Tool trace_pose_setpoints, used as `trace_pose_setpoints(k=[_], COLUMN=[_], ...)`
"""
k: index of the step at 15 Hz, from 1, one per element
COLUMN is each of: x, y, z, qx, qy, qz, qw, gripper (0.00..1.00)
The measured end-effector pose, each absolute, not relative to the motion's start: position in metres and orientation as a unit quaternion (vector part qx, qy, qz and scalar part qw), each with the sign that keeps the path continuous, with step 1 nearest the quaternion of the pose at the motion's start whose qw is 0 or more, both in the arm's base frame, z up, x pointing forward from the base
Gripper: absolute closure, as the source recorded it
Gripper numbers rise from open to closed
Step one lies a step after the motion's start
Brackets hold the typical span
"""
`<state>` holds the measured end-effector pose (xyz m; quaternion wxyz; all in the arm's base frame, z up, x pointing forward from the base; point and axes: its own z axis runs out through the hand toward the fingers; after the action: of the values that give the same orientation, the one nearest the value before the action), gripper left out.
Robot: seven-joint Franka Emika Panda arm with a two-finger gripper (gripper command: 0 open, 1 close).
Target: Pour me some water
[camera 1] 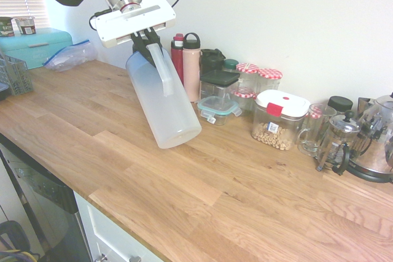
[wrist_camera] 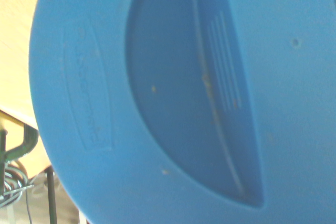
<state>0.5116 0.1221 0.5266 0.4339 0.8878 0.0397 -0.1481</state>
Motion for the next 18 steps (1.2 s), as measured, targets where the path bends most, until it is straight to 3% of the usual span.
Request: trace_pose_setpoints(k=[18], x=[0.559], y=[0.123], z=[0.505], qx=[0.876], qy=[0.031], qz=[-0.158], qw=[0.455], gripper=[1.0])
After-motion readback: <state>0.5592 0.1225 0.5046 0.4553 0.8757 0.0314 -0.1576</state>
